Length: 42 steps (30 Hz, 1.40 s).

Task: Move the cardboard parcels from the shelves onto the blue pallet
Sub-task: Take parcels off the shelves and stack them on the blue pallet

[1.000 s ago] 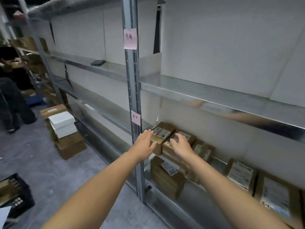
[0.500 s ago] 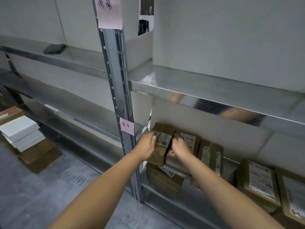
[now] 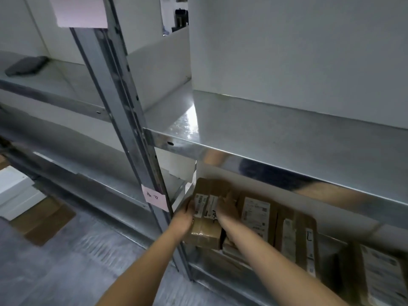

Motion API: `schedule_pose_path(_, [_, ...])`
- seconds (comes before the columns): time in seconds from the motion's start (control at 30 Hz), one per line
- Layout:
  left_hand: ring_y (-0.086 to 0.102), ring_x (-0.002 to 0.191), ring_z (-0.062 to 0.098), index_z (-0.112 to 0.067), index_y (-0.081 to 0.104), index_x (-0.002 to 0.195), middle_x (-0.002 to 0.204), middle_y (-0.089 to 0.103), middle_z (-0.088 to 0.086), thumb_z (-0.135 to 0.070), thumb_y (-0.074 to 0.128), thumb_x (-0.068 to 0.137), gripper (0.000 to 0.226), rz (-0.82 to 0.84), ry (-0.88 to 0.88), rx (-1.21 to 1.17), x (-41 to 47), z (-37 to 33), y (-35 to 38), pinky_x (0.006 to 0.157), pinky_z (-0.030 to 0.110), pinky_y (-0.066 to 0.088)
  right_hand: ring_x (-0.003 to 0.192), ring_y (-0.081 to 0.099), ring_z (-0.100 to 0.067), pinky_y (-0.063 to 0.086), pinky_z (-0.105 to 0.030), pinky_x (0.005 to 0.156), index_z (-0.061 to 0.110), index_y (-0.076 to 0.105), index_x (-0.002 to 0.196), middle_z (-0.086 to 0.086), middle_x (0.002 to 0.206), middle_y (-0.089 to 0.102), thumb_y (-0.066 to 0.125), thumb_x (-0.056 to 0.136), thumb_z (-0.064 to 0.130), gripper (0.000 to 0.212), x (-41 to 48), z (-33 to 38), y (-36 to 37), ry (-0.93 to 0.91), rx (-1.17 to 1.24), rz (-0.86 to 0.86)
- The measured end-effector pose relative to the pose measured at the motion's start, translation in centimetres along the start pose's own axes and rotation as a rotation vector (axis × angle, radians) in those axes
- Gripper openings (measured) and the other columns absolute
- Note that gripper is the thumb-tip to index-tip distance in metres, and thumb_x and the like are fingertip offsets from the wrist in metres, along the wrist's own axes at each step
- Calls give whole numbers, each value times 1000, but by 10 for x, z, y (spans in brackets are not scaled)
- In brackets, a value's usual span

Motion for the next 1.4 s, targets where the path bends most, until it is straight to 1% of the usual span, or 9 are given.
schedule_pose_path(0.1, [59, 114, 14, -41, 53, 126, 120, 64, -9, -57, 30, 101, 37, 23, -51, -123, 3, 7, 0, 92, 28, 42, 127, 49, -33, 41, -52, 106, 36, -5, 154, -15, 148, 39, 25, 104, 32, 58, 6, -6, 12, 17, 118, 3])
schedule_pose_path(0.23, [59, 110, 16, -46, 52, 121, 116, 64, -9, -63, 28, 99, 37, 57, -107, -196, -2, 3, -1, 94, 33, 43, 108, 61, -29, 49, -53, 97, 44, 31, 138, -10, 126, 58, 34, 100, 47, 38, 3, -16, 18, 84, 384, 24])
schedule_pose_path(0.43, [58, 120, 30, -22, 53, 136, 129, 62, 12, -57, 24, 102, 57, 75, -167, -284, -20, -8, -11, 108, 50, 43, 99, 67, -34, 53, -53, 91, 19, 56, 122, -15, 110, 68, 34, 102, 48, 42, -23, 4, 18, 171, 474, 111])
schedule_pose_path(0.63, [61, 117, 27, -20, 55, 135, 127, 64, 10, -50, 22, 105, 53, 176, -37, -293, -60, -35, -28, 107, 49, 45, 99, 68, -31, 55, -49, 90, 9, 55, 127, -17, 111, 68, 34, 104, 29, 37, -79, 8, 5, 112, 511, -35])
schedule_pose_path(0.73, [61, 119, 25, -22, 45, 143, 132, 62, 8, -47, 21, 106, 51, 228, 34, -309, -89, -40, -37, 106, 49, 46, 104, 66, -27, 56, -47, 86, 20, 42, 138, -11, 117, 65, 35, 105, 29, 36, -116, 7, 4, -11, 556, -122])
schedule_pose_path(0.83, [49, 133, 24, -24, 31, 153, 149, 48, 7, -44, 21, 107, 52, 273, 123, -296, -121, -43, -41, 111, 46, 41, 125, 54, -31, 48, -55, 98, 35, 28, 149, -9, 142, 51, 30, 106, 28, 43, -154, 0, 1, -87, 587, -176])
schedule_pose_path(0.97, [56, 125, 22, -28, 30, 153, 144, 53, 3, -40, 24, 107, 48, 307, 185, -324, -170, -50, -35, 99, 38, 50, 103, 66, -20, 58, -38, 74, 41, 30, 147, -1, 127, 62, 27, 106, 23, 45, -211, -12, -12, -145, 636, -224])
schedule_pose_path(1.1, [55, 127, 24, -27, 32, 152, 144, 54, 5, -42, 24, 107, 48, 395, 204, -301, -216, -55, -12, 109, 48, 43, 107, 65, -24, 57, -43, 82, 37, 29, 148, -5, 131, 60, 26, 107, 23, 44, -263, -35, -34, -155, 649, -295])
schedule_pose_path(1.4, [56, 124, 19, -24, 39, 149, 141, 56, 3, -37, 26, 107, 46, 546, 323, -248, -331, -87, 67, 102, 35, 46, 109, 64, -24, 51, -50, 96, 39, 41, 137, -1, 120, 65, 27, 104, 18, 41, -377, -103, -121, -195, 666, -502])
Point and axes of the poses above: each hand's wrist, its own x-axis towards the middle knuckle, its own y-axis out of the palm, z = x × y, the point moved 5 cm from there along x, towards the middle knuckle
